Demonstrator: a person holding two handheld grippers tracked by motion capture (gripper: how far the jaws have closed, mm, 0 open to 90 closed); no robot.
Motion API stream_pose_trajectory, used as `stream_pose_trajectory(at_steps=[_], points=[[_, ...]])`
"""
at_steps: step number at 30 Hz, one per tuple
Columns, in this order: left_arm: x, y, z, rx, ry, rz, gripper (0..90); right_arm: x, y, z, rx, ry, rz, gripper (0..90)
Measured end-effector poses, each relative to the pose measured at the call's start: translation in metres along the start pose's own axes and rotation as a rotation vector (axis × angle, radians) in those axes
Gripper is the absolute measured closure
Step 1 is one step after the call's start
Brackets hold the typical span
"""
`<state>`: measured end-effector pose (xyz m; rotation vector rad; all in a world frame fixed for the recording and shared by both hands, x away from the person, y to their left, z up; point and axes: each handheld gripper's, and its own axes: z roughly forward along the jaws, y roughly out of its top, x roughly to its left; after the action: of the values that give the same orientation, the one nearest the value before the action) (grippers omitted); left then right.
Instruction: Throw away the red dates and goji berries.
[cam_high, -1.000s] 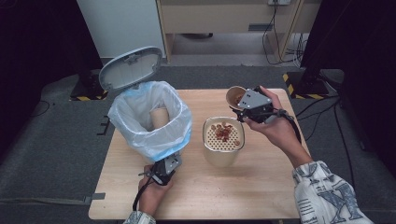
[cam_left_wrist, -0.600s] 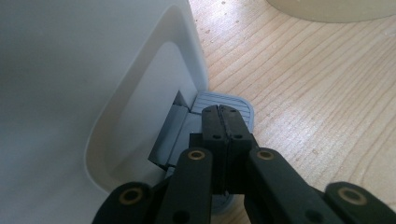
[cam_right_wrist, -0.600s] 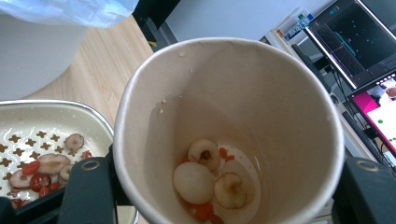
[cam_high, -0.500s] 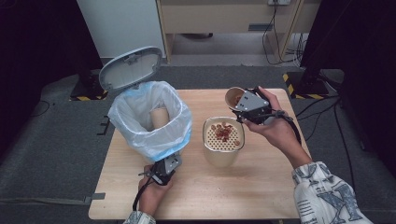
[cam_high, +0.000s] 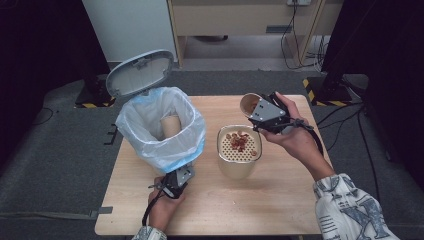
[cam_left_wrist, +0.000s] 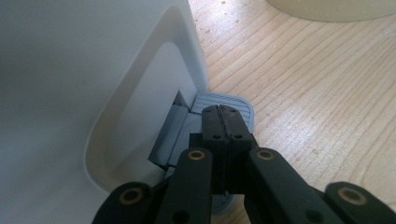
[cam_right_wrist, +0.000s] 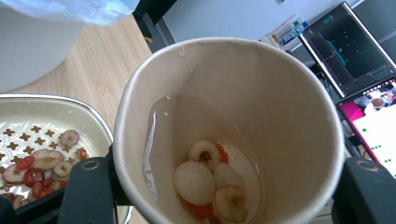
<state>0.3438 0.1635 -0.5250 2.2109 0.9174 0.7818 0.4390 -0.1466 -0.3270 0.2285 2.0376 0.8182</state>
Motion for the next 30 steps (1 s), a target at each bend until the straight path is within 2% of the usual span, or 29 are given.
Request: stream_pose_trajectory(at_steps=[15,30], points=[[-0.0005,0.0003,0.0001,0.000,0.003,0.005,88.9,0.0015,0.0026,-0.0018,0.009,-0.011,-0.038,34.0],[-0.0003,0.0002,0.0001,0.001,0.002,0.001,88.9,0.0049,0.0059,-0.0005,0.053,-0.032,-0.154,34.0]])
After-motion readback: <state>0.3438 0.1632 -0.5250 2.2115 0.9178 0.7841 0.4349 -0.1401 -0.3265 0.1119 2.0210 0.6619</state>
